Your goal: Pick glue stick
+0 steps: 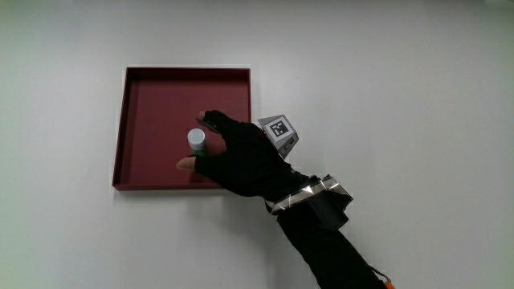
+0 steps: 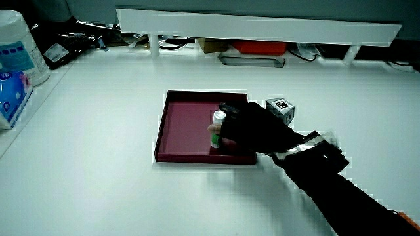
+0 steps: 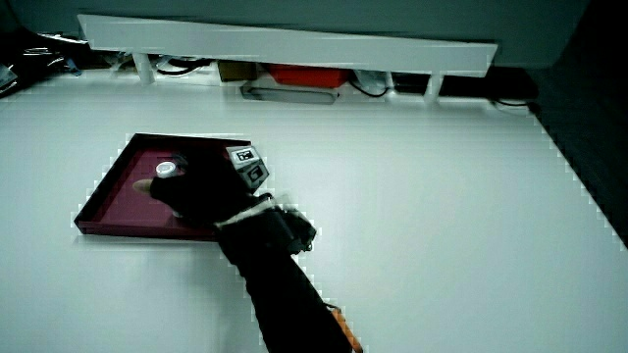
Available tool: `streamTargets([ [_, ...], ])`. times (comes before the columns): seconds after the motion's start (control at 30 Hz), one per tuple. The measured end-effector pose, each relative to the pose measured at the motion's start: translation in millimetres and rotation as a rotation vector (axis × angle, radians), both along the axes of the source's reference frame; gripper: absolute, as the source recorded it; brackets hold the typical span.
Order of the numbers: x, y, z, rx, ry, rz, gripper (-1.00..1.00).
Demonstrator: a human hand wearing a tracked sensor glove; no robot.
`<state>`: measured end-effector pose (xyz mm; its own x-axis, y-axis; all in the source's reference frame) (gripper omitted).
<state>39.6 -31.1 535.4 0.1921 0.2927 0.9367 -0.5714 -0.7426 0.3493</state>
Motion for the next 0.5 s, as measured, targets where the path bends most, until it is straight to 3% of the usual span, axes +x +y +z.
streamTargets([
  [0.23,2.1,2.0,0.0,0.034,-0.003,0.089,0.54],
  [0.5,1.8,4.6,4.0,0.015,-0.008,0.131,0.82],
])
